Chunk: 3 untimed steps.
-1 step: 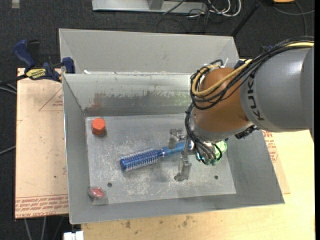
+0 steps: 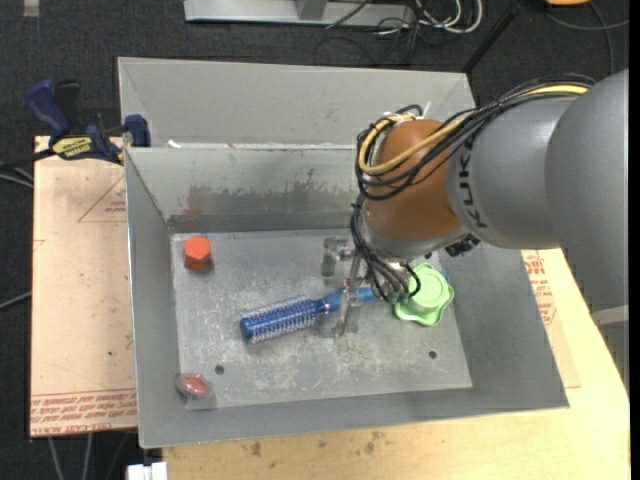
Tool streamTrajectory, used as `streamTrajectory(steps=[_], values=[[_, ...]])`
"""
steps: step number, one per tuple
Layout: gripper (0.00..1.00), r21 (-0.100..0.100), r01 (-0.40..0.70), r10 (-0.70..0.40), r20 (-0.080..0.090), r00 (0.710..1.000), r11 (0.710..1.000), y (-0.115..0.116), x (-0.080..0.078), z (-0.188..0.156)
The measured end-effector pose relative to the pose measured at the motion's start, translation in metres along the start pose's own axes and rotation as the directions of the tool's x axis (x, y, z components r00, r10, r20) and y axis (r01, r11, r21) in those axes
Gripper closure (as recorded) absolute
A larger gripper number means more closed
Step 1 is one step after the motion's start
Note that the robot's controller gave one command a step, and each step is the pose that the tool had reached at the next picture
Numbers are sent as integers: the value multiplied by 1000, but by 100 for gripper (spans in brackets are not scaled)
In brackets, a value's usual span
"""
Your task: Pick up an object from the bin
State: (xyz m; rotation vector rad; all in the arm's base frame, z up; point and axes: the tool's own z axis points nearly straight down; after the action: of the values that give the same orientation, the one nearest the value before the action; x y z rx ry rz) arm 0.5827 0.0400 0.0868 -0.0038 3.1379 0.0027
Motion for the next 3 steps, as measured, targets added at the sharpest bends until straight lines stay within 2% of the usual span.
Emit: streamTrajectory(steps=[1,3], values=[[100,0,-1,1,-3,1000,1000,0,2,-2],[100,0,-1,1,-3,1000,1000,0,2,-2]])
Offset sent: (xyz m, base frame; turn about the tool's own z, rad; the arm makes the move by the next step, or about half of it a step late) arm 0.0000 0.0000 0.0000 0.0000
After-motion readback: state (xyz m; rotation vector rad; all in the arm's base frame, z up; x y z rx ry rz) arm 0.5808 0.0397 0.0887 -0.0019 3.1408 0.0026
